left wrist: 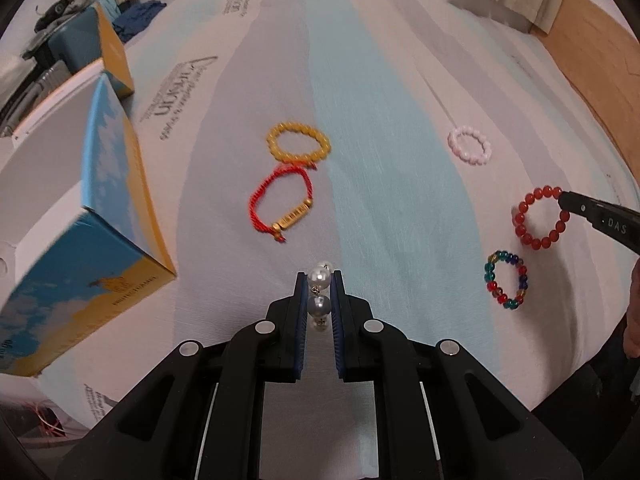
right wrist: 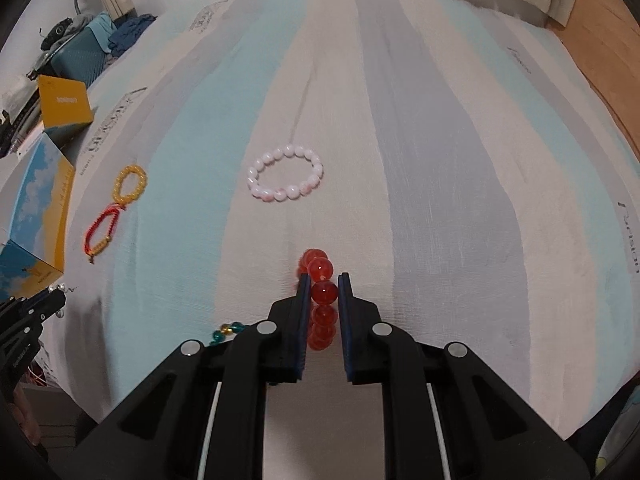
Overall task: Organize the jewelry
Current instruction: 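Carry the pearl string and red bead bracelet into the white box, then open both tools to release the items inside the box, then withdraw both tools from the box toward the remaining bracelets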
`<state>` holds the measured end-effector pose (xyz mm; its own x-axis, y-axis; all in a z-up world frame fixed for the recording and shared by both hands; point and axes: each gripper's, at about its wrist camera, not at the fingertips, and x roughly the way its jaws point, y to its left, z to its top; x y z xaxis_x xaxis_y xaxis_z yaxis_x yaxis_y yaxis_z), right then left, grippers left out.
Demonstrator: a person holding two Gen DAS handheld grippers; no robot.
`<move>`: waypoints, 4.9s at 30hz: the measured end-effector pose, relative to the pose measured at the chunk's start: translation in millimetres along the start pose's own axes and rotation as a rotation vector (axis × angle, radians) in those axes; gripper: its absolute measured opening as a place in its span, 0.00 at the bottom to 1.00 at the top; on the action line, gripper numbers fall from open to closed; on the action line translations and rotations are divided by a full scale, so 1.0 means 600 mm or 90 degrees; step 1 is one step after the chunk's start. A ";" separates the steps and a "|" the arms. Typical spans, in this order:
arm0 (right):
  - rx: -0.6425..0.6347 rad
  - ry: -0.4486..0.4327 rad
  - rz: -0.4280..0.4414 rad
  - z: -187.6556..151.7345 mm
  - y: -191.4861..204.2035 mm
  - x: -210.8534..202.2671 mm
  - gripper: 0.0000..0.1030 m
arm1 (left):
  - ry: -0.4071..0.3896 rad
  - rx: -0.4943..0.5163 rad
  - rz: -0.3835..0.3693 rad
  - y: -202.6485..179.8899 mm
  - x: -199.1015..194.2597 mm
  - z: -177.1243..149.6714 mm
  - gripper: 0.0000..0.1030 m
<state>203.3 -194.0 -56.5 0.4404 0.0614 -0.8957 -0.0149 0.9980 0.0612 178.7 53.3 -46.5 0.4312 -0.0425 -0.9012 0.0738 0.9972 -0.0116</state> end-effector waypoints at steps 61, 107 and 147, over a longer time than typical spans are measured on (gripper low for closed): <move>-0.277 -0.082 0.180 0.087 0.692 -0.129 0.12 | -0.071 -0.276 0.151 0.525 -0.182 -0.051 0.10; -0.319 0.026 0.230 0.048 0.762 -0.031 0.77 | 0.002 -0.307 0.202 0.556 -0.110 -0.067 0.56; -0.164 -0.082 0.108 0.066 0.327 -0.155 0.93 | -0.102 -0.162 0.125 0.227 -0.161 0.037 0.94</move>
<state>195.2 -4.4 56.1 0.5222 0.2407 -0.8181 -0.3170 0.9454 0.0758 167.2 192.0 48.7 0.5524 0.1627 -0.8175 -0.2425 0.9697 0.0291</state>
